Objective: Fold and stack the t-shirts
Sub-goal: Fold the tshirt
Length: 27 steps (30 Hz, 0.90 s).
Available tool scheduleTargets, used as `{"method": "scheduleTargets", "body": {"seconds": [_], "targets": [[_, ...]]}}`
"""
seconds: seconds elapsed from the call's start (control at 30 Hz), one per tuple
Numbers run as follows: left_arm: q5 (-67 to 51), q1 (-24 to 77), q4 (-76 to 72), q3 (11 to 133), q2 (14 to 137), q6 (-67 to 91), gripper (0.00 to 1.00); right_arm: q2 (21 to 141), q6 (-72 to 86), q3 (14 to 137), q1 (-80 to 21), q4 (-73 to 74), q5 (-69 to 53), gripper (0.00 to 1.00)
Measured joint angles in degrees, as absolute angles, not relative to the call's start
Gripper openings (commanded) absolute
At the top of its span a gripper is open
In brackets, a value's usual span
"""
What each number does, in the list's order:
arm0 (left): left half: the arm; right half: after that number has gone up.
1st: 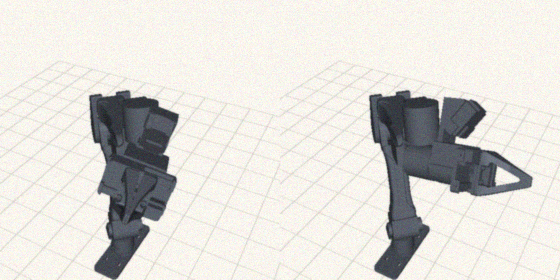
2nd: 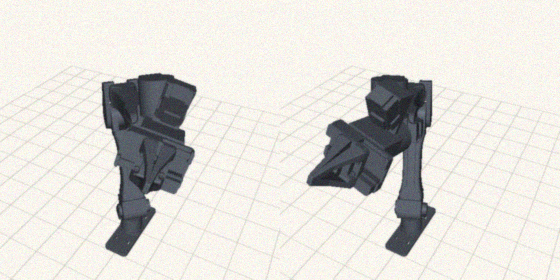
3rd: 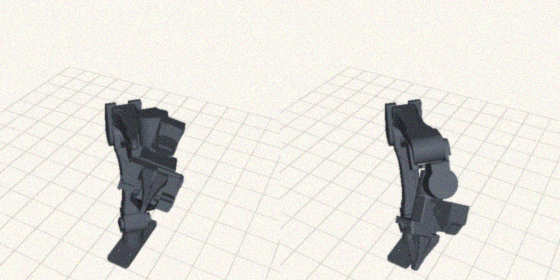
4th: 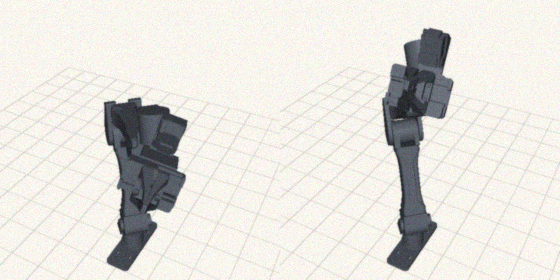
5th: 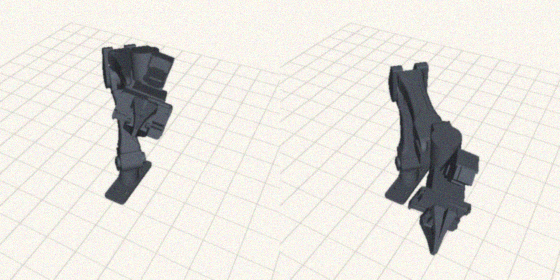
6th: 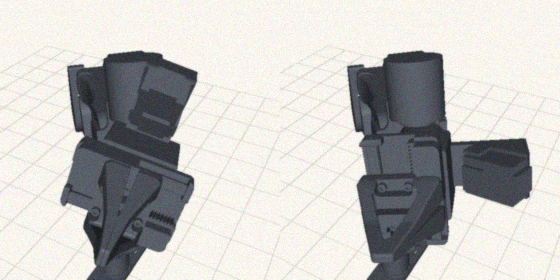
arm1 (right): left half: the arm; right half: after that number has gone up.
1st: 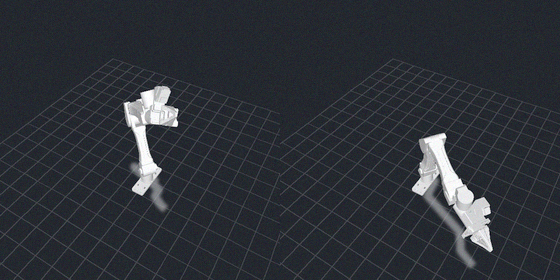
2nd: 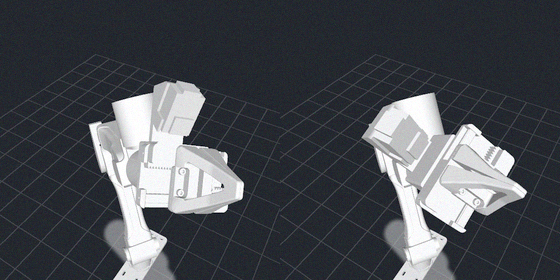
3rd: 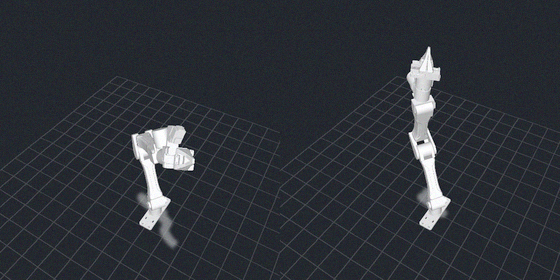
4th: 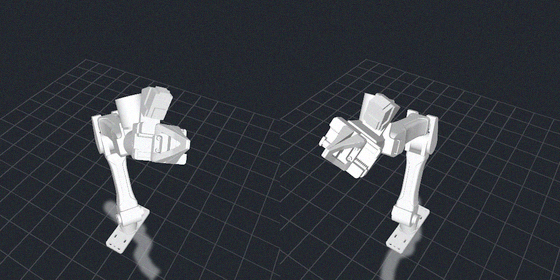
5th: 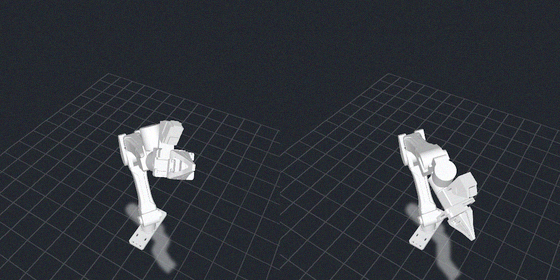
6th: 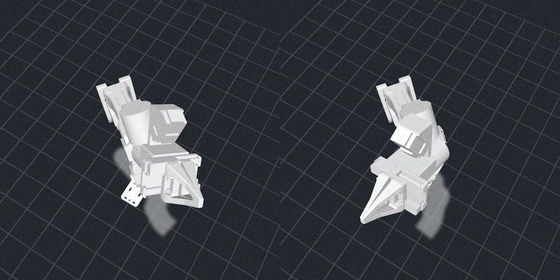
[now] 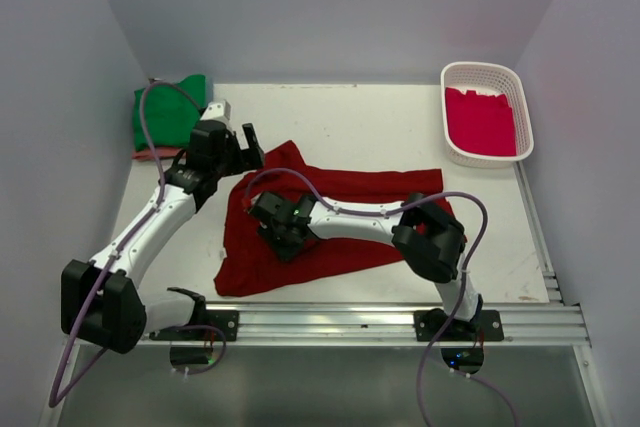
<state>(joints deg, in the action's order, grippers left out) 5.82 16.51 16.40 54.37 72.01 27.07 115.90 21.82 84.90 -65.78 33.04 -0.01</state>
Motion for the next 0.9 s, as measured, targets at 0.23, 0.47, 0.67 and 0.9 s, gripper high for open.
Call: {"method": "scheduleTargets", "body": {"seconds": [0.23, 0.47, 0.67, 0.9], "targets": [[5.28, 16.51, 18.31, 52.42, 65.93, 27.97, 1.0, 117.12, 21.43, 88.03, -66.13, 35.77, 2.59, 0.29], [5.37, 16.51, 19.49, 52.01, 62.35, 28.08, 1.0, 118.26, 19.86, 91.07, -66.7, 37.23, 5.41, 0.3], [6.74, 16.45, 22.85, 51.62, 60.4, 28.08, 1.0, 120.57, 19.18, 91.11, -67.16, 37.28, 5.54, 0.3], [8.29, 16.45, 24.95, 51.64, 56.77, 28.12, 1.0, 120.68, 18.98, 90.35, -67.61, 37.23, 6.87, 0.18]]}}
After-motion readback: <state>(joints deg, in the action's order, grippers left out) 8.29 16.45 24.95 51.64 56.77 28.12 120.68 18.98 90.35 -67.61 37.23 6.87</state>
